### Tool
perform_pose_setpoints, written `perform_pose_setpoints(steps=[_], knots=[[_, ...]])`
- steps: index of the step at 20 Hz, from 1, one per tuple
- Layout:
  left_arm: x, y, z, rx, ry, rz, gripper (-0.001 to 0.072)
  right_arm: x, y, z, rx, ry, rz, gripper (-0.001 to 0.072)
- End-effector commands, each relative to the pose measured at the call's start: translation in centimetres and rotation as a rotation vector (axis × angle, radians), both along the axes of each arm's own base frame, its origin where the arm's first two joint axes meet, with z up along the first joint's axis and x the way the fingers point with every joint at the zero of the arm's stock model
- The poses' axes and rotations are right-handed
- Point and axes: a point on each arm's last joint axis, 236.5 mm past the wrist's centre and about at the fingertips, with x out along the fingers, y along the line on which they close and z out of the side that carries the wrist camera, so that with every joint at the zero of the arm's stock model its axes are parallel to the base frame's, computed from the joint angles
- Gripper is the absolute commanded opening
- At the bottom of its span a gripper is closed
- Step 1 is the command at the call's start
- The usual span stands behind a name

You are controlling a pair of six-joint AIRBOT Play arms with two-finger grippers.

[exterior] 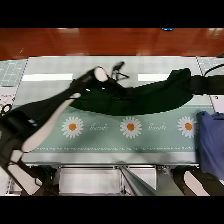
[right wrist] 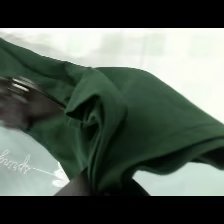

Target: Fold the shirts.

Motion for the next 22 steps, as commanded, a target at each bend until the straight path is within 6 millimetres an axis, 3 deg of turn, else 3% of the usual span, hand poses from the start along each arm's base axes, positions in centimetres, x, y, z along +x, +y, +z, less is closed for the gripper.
perform_pose_setpoints(steps=[1,3,5,7,9,12,15,19,22], knots=[[-4.5,-5.1,-2.6,0.017,0.076,-0.1,0.0014,-1.1,0.9,1.2,0.03,-0.023,0.01,0.0025],[-6.4,-6.4,-3.4,0.015,0.088,-0.142,0.0015,-1.1,1.0,1.3,0.035,-0.026,0.01,0.0025],[-6.4,-6.6,-3.2,0.009,0.063,-0.164,0.0015,-1.1,1.0,1.3,0.039,-0.023,0.004,0.0025],[-4.1,-5.5,-1.5,-0.013,0.037,-0.12,0.0015,-1.1,1.0,1.3,0.046,-0.017,-0.005,0.0025],[-0.7,-2.8,1.5,-0.04,0.006,-0.053,0.0015,-1.0,1.4,1.6,0.075,-0.014,-0.017,0.0025],[4.0,3.8,6.7,-0.039,-0.096,0.049,0.0015,0.2,2.6,3.1,0.143,-0.071,-0.022,0.0025],[5.4,13.2,9.9,0.054,-0.21,0.173,0.0015,2.1,6.9,2.8,0.201,-0.083,0.038,0.0025],[3.2,23.8,11.1,0.093,-0.254,0.389,0.0015,5.1,16.0,1.0,0.263,-0.05,0.183,0.0025],[-0.2,28.0,10.2,0.108,-0.245,0.482,0.0015,6.6,23.7,-1.4,0.27,0.008,0.318,0.0025]])
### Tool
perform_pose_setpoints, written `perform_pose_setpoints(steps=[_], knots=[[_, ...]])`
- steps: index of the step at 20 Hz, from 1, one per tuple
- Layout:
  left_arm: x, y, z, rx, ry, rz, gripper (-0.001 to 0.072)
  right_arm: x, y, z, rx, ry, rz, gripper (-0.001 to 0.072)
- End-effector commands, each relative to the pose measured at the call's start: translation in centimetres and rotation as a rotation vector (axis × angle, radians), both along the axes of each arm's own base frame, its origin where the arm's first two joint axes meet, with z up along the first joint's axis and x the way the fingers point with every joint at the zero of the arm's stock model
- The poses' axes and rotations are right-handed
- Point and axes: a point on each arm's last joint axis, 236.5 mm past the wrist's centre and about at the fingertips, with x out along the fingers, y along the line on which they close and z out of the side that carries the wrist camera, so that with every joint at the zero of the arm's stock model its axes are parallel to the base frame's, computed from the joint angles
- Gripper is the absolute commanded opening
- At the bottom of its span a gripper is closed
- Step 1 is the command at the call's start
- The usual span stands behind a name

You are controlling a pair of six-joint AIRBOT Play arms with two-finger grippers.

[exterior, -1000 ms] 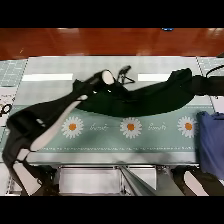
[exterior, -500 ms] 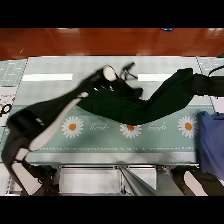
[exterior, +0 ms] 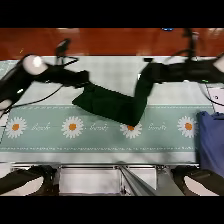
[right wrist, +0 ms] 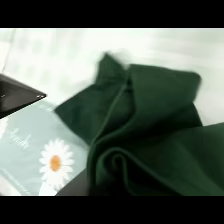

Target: Fold the shirts.

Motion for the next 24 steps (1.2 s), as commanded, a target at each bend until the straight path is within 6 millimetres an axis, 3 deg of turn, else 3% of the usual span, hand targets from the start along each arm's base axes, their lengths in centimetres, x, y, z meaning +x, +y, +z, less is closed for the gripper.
perform_pose_setpoints(steps=[1,4,7,13,14,15,16,18,20,22,24], knots=[[-3.7,5.2,-0.9,0.018,-0.013,0.114,0.0015,1.8,9.1,-2.7,0.02,0.026,0.132,0.0025],[-5.6,5.4,-1.2,0.01,-0.011,0.117,0.0015,3.4,14.3,-5.7,0.027,0.061,0.185,0.0025],[-5.4,5.3,-1.0,-0.001,-0.02,0.124,0.0015,3.9,17.7,-8.6,0.058,0.122,0.218,0.0025],[-4.9,5.4,-1.2,0.0,-0.027,0.136,0.0015,4.1,21.8,-12.1,0.124,0.205,0.235,0.0025],[-4.9,5.5,-1.4,0.001,-0.023,0.137,0.0015,4.0,22.1,-12.7,0.125,0.216,0.233,0.008],[-4.9,5.4,-1.5,0.001,-0.019,0.137,0.0015,4.0,22.3,-13.2,0.122,0.223,0.232,0.0279],[-4.9,5.4,-1.8,0.003,-0.012,0.137,0.0015,3.9,22.3,-13.6,0.117,0.228,0.235,0.0422],[-4.7,5.5,-2.5,0.009,0.001,0.14,0.0016,4.3,21.4,-13.4,0.112,0.233,0.23,0.0416],[-3.8,7.2,-2.4,0.046,-0.021,0.157,0.0016,4.5,18.7,-11.8,0.119,0.272,0.242,0.0415],[-3.0,10.5,0.5,0.029,-0.031,0.231,0.0016,3.7,13.1,-8.6,0.097,0.32,0.304,0.0415],[-2.6,14.7,5.7,0.025,-0.111,0.319,0.0016,2.3,4.6,-5.5,-0.048,0.317,0.33,0.0415]])
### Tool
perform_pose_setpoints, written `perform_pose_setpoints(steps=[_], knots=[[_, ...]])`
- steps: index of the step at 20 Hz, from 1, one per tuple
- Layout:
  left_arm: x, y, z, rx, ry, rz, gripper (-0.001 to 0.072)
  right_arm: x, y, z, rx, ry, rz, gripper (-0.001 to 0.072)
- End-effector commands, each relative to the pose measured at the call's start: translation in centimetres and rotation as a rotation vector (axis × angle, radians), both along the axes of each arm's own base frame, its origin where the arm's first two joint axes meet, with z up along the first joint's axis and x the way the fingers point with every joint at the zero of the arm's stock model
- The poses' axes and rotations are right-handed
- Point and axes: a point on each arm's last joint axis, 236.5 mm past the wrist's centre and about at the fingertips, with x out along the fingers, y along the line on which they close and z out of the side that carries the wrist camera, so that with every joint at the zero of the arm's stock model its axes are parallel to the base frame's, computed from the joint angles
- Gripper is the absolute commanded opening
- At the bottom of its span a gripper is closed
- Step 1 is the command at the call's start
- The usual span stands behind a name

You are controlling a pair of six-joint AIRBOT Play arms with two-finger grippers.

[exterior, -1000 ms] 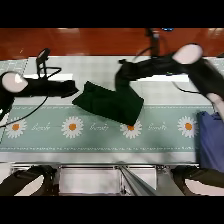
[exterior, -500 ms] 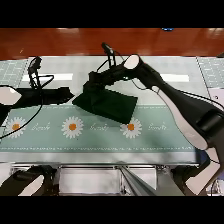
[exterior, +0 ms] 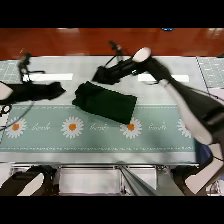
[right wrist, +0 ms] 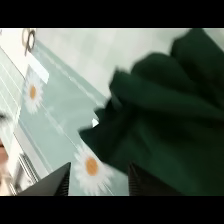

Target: Fold the shirts.

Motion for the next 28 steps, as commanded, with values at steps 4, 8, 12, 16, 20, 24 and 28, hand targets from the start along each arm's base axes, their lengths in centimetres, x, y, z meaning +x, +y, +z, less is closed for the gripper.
perform_pose_setpoints(steps=[4,8,12,16,20,24,28], knots=[[-2.7,8.2,12.8,0.058,-0.287,0.214,0.0016,-5.0,-27.6,5.1,-0.672,-0.126,-0.234,0.0415],[-6.8,5.1,11.2,0.023,-0.313,0.163,0.0016,-8.7,-31.8,0.8,-0.554,-0.247,-0.657,0.042],[-9.4,0.6,3.0,-0.088,-0.122,0.054,0.0016,-12.2,-27.9,-8.4,-0.306,0.028,-0.757,0.042],[-10.7,-1.7,-2.1,-0.117,0.002,-0.009,0.0016,-11.2,-22.6,-12.7,-0.162,0.205,-0.69,0.042],[-10.3,-1.8,-3.6,-0.117,0.053,-0.012,0.0016,-9.5,-17.8,-14.6,-0.061,0.297,-0.606,0.042],[-10.1,-1.7,-3.9,-0.117,0.064,-0.006,0.0015,-8.5,-14.3,-15.8,-0.064,0.328,-0.499,0.0421],[-10.1,-1.7,-3.9,-0.117,0.064,-0.005,0.0016,-7.5,-11.9,-15.9,-0.044,0.353,-0.422,0.0413]])
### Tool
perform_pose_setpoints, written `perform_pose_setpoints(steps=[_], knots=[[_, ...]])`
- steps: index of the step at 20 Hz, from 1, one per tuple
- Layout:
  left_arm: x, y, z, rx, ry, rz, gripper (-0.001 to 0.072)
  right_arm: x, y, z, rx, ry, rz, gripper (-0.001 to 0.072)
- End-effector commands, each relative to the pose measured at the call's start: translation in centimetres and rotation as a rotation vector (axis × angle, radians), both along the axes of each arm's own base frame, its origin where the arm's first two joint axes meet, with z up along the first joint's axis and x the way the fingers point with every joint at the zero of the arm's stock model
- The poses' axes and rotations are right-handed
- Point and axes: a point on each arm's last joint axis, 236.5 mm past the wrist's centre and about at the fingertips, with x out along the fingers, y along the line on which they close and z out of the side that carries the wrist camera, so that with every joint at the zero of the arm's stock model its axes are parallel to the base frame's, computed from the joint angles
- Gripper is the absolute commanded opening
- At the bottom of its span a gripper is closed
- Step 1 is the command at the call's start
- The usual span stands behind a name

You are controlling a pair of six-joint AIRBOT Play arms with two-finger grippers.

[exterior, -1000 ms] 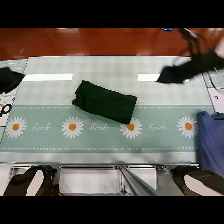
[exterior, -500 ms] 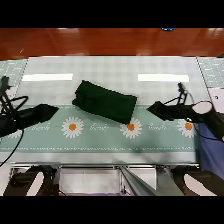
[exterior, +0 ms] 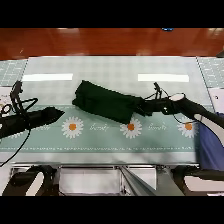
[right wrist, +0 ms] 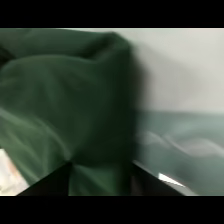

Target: Fold the shirts.

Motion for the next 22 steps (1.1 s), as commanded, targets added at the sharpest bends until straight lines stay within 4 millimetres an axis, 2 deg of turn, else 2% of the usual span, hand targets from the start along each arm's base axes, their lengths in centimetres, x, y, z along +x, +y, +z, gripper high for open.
perform_pose_setpoints(steps=[1,2,3,4,7,9,12,14,18,22], knots=[[0.0,0.0,-0.2,0.0,0.005,-0.001,0.0016,0.7,2.5,-0.1,0.046,0.018,0.076,0.0385],[0.0,0.0,-0.2,0.002,0.003,-0.003,0.0016,0.8,3.0,0.1,0.053,0.014,0.099,0.0295],[0.0,0.0,-0.2,0.007,-0.002,-0.01,0.0016,1.1,3.5,0.6,0.055,-0.006,0.124,0.014],[0.0,0.0,-0.2,0.01,-0.004,-0.012,0.0015,1.5,4.0,1.4,0.055,-0.044,0.15,0.0025],[0.3,0.1,-0.3,0.011,-0.008,-0.004,0.0016,3.0,5.5,5.7,0.098,-0.128,0.248,0.0025],[0.8,0.3,-0.4,0.012,-0.011,0.009,0.0016,4.4,5.7,9.2,0.064,-0.194,0.317,0.0025],[1.4,0.6,-1.1,0.013,0.004,0.024,0.0015,7.4,4.4,15.5,-0.065,-0.336,0.351,0.0025],[1.4,0.6,-1.8,0.011,0.03,0.024,0.0016,8.7,3.5,19.8,-0.126,-0.437,0.357,0.0025],[1.5,0.6,-2.5,0.011,0.055,0.023,0.0016,10.2,-1.5,26.4,-0.251,-0.545,0.3,0.0025],[1.5,0.6,-2.5,0.011,0.055,0.023,0.0016,9.9,-8.9,31.1,-0.303,-0.565,0.193,0.0024]])
